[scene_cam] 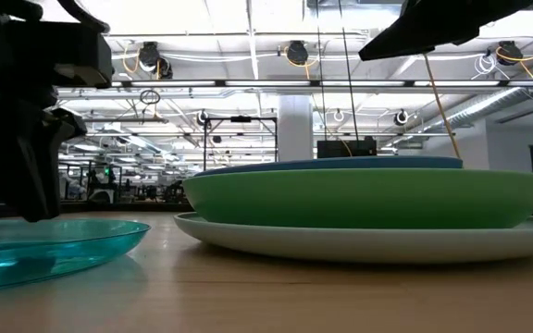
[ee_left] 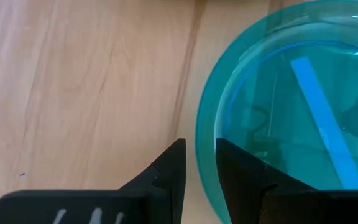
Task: Stack plastic plates
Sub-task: Stack the transparent blue plate on the transparent green plate
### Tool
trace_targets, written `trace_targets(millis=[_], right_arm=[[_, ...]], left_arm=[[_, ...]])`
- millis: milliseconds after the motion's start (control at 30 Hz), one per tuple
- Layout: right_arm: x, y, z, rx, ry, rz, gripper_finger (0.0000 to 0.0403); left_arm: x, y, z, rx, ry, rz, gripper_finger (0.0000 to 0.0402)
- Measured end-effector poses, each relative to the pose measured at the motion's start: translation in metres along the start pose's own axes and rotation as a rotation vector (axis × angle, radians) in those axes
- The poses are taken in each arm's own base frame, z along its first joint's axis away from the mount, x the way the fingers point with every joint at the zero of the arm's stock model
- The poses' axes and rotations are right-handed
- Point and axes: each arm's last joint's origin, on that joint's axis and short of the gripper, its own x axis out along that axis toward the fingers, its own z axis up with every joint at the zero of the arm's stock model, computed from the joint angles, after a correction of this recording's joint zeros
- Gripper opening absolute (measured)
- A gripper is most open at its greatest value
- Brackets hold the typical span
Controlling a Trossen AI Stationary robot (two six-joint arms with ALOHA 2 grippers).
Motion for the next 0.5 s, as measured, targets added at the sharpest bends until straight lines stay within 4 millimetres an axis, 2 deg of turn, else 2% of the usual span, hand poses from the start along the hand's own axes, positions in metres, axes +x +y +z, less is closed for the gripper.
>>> trace_targets(millis=[500], right_arm=[[-0.0001, 0.0003, -0.0003, 0.026, 0.002, 0.005, 0.0137]], left_arm=[[0.0089, -0.0003, -0.0034, -0.021, 0.026, 0.025, 0.0095]])
